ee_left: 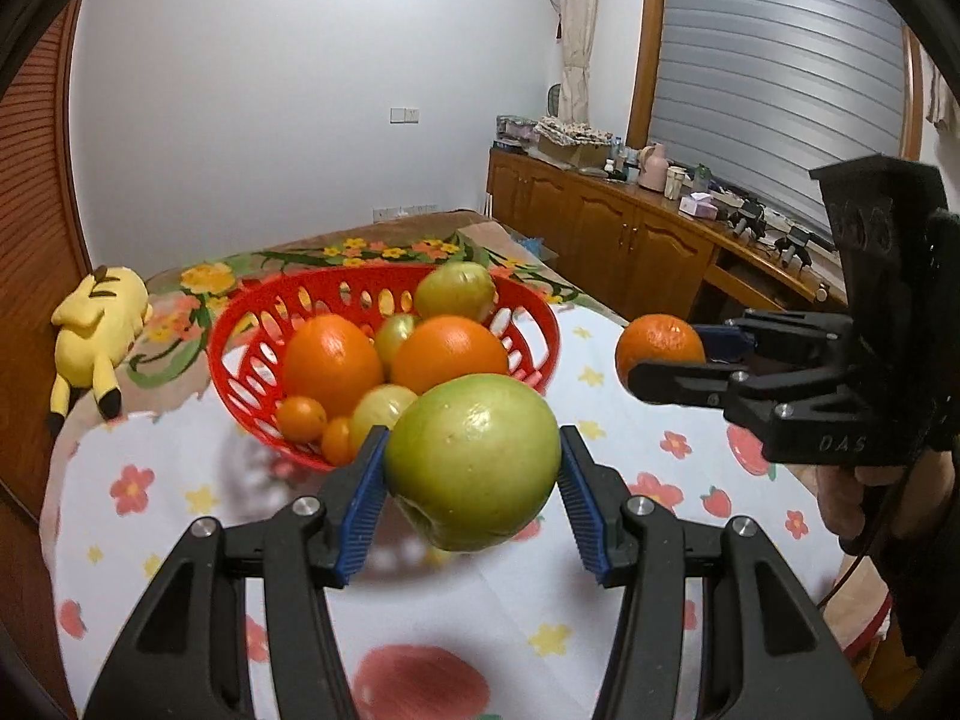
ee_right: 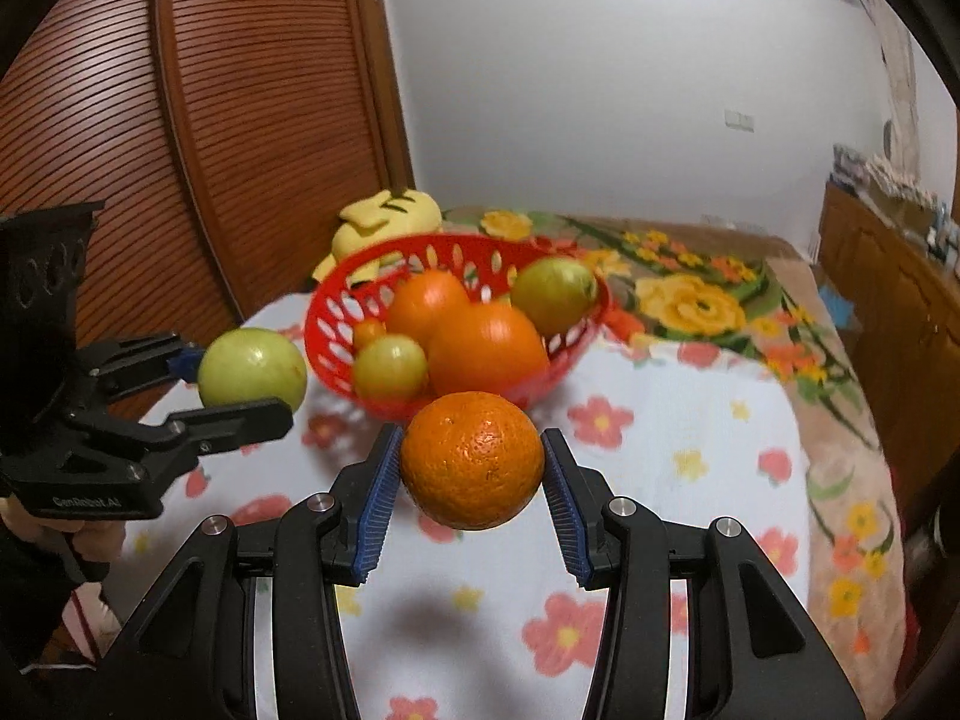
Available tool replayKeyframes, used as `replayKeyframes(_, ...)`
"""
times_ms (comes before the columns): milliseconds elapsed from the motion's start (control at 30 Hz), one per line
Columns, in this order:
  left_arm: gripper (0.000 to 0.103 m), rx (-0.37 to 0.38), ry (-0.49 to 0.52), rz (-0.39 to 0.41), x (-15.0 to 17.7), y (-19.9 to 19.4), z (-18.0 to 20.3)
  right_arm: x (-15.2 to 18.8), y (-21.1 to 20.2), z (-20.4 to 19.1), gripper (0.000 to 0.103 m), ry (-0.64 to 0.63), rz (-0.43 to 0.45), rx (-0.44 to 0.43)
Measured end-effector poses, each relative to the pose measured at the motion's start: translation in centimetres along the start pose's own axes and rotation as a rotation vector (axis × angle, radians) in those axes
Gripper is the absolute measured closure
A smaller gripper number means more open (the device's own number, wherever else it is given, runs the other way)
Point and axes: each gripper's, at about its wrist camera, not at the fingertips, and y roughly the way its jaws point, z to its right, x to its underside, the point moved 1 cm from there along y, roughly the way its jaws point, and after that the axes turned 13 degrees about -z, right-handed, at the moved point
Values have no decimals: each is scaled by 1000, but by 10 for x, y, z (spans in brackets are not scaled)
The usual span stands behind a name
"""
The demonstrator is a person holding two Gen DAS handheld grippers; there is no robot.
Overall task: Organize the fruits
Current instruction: 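Lift both held fruits and carry them over the red basket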
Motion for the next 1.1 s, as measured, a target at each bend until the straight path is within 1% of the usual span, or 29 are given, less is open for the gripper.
replayKeyframes(200,50,-18,-9,15,-14,1,-21,-30,3,-1,56,-36,25,-4)
replayKeyframes(400,50,-39,-37,2,-24,14,-44,-52,23,-3,56,-70,13,2)
replayKeyframes(700,50,-45,-73,-28,-28,38,-66,-70,50,0,56,-93,-16,-14)
replayKeyframes(800,50,-44,-75,-31,-30,42,-69,-76,54,1,56,-104,-18,-26)
replayKeyframes(1100,50,-42,-97,-32,-35,49,-82,-97,76,-1,56,-134,-39,-22)
